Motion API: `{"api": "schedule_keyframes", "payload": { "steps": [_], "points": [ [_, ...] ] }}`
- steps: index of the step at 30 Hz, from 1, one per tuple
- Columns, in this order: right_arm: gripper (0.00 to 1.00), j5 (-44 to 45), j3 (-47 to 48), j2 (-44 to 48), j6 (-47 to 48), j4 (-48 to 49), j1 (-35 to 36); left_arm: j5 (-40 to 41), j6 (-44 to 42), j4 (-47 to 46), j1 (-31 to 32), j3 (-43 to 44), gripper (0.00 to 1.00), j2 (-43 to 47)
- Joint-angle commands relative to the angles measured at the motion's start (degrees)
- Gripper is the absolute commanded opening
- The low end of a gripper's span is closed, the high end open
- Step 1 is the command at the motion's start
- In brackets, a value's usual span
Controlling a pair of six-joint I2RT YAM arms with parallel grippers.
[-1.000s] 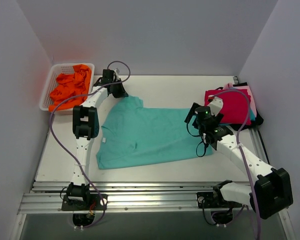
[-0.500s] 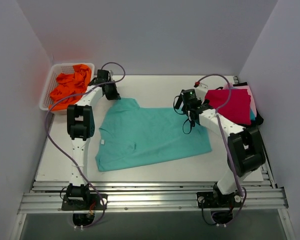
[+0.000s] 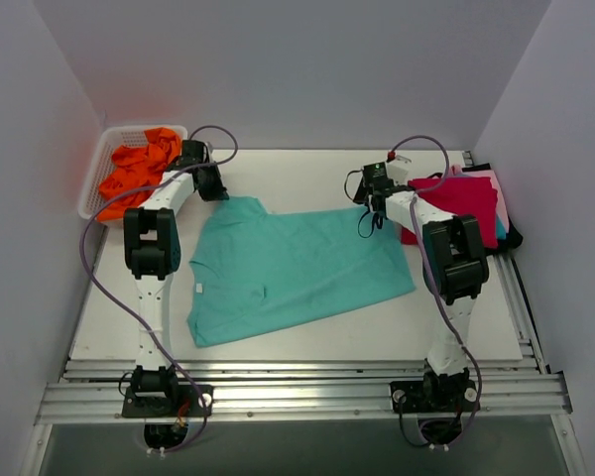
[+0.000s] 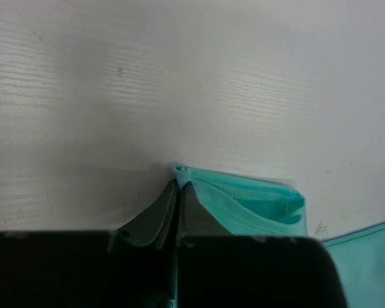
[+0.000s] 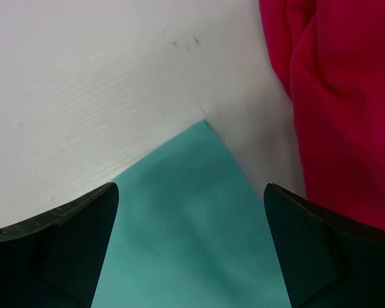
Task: Fold and stack the t-shirts
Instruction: Grap the side of the flattened tshirt furthest away from the robot with both arms
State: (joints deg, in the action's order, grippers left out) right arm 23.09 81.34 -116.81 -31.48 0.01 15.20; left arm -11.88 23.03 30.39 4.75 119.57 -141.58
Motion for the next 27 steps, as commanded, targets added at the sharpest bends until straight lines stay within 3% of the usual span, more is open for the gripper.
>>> {"api": "schedule_keyframes", "payload": {
  "steps": [1, 10, 19, 22, 25, 26, 27],
  "points": [
    [0.92, 2.5, 4.0, -2.4, 1.9, -1.9, -1.4, 1.7, -1.9, 2.3, -0.4, -1.1, 0.02, 0.5],
    [0.89, 1.5, 7.0, -7.9, 2.0, -1.0, -2.9, 1.9, -1.9, 2.4, -0.4, -0.7, 0.02, 0.2],
    [0.74, 1.0, 8.0, -9.9, 1.7, -0.6, -3.5, 2.0, -1.9, 2.7, -0.4, -0.2, 0.02, -0.2],
    [0.64, 0.6, 8.9, -11.0, 1.6, -0.6, -3.5, 2.1, -1.9, 2.9, -0.4, 0.0, 0.02, -0.3],
    [0.45, -0.5, 9.0, -11.4, 1.6, -0.5, -3.5, 2.2, -1.8, 3.0, -0.4, 0.0, 0.02, -0.4],
    [0.32, -0.7, 9.0, -11.6, 1.7, -0.5, -3.6, 2.2, -1.8, 3.0, -0.4, 0.0, 0.02, -0.5],
    [0.27, -0.9, 9.0, -11.8, 1.7, -0.5, -3.6, 2.4, -1.8, 3.2, -0.4, 0.1, 0.02, -0.5]
  ]
}}
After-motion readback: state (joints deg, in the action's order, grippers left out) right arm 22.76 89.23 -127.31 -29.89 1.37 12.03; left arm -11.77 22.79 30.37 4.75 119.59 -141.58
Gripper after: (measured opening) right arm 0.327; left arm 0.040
